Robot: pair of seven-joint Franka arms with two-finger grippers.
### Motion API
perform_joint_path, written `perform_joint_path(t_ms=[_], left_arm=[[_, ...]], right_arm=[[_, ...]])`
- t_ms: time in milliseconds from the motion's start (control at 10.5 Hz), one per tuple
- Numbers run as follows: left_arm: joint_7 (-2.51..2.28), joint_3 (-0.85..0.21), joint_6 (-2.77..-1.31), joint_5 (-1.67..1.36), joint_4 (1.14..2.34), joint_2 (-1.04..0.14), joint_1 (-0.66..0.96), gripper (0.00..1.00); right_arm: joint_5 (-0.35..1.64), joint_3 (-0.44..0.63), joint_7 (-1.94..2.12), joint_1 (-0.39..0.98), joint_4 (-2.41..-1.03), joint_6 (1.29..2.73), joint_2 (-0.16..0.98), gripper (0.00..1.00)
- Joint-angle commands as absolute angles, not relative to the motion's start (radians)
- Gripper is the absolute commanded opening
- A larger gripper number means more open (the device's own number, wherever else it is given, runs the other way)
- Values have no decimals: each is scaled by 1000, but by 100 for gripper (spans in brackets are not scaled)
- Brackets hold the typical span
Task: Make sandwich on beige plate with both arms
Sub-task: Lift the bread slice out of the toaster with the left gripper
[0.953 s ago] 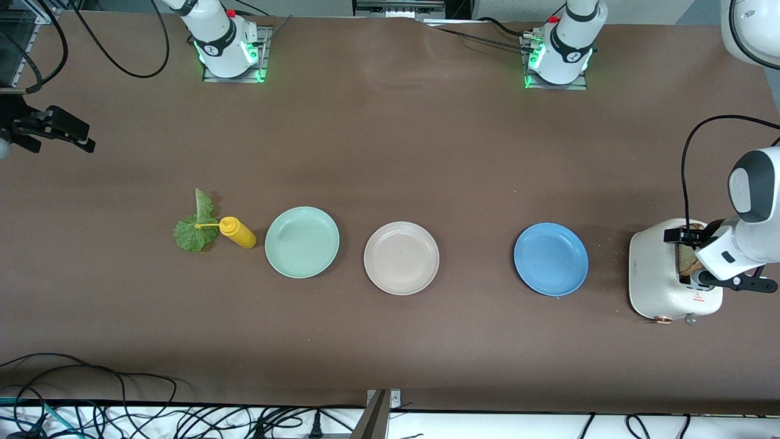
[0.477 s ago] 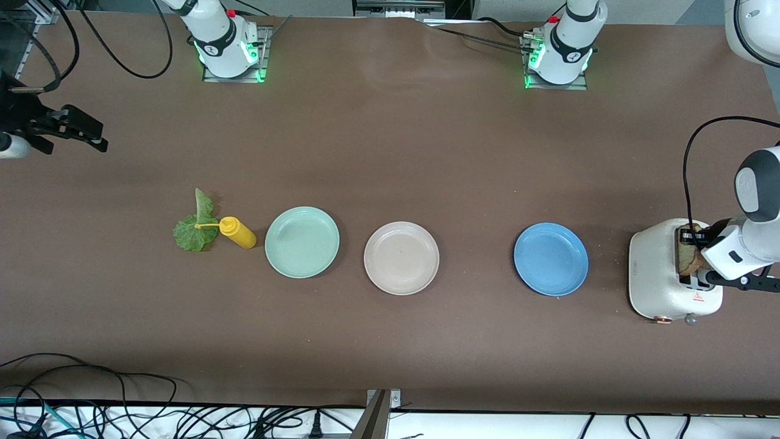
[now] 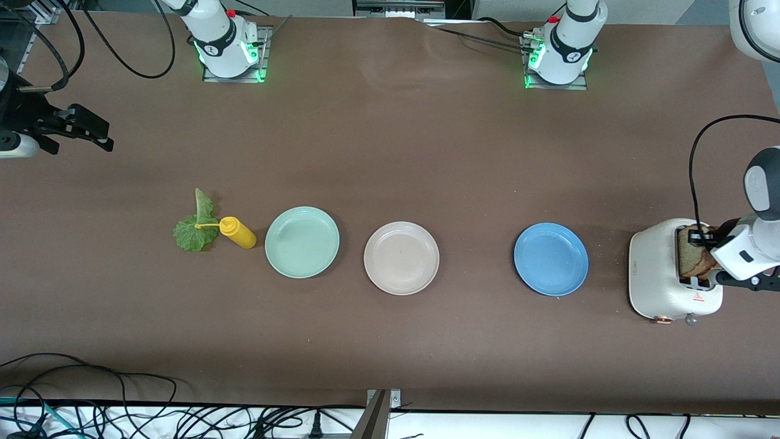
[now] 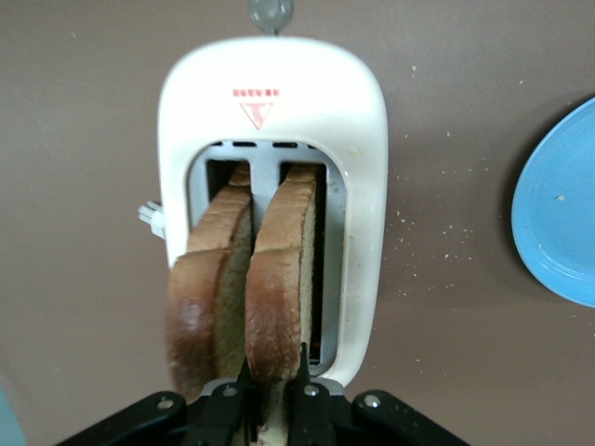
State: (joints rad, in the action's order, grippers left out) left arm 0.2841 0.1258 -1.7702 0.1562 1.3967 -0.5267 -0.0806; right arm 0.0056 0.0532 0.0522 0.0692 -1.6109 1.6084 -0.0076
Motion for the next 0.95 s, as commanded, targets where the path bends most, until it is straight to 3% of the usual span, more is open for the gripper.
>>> perform_joint_path(t_ms=[0,477,858], left_arm=[[333,124,-1760,187,1388,-454,-95,0],[305,92,-1629,170,1385,-367,-74,0],[-18,-46,-1542,-16,1391,-367,-48,0]], right_arm=[[-2,49,44,69,-1620,1617,-23,100],[-2,51,43,69,-1620,1614,-23,100],[0,51,43,69,-1620,1612,-23,100]])
